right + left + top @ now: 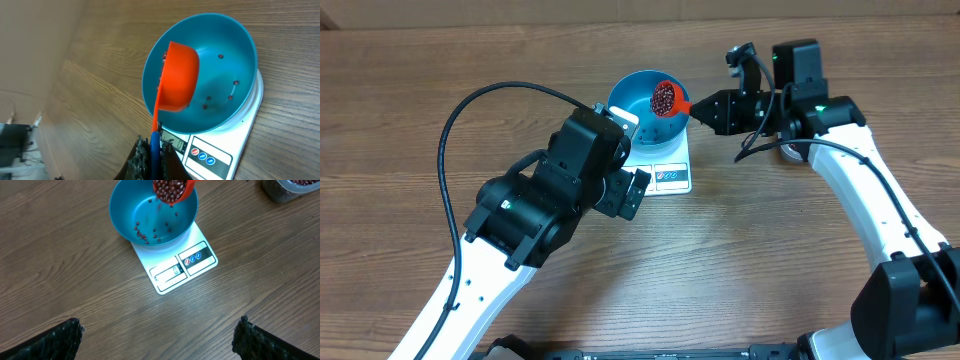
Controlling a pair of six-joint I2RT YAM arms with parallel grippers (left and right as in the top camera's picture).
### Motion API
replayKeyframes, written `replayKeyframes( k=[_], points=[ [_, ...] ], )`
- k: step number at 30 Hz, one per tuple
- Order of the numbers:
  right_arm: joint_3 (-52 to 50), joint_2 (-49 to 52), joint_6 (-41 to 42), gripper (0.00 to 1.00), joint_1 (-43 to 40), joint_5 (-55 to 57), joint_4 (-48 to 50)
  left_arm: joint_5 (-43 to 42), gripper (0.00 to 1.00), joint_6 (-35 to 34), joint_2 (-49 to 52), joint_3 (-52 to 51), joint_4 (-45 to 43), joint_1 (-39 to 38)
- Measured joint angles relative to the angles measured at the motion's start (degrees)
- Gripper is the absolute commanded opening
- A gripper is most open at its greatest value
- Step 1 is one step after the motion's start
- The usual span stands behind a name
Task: Scoop item into bowl and weigh 150g on scale
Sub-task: 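Tilt the scoop with the right gripper to pour beans into the bowl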
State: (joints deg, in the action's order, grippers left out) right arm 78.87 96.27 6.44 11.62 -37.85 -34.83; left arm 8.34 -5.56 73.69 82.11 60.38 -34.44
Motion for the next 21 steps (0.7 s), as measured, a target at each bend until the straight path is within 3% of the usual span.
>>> replayKeyframes(
  k=[21],
  points=[
    [0.00,0.00,-0.07,0.04,1.51,3.39,-0.79,0.00,1.00,0.00,0.00,0.00,0.00,0.00]
  ],
)
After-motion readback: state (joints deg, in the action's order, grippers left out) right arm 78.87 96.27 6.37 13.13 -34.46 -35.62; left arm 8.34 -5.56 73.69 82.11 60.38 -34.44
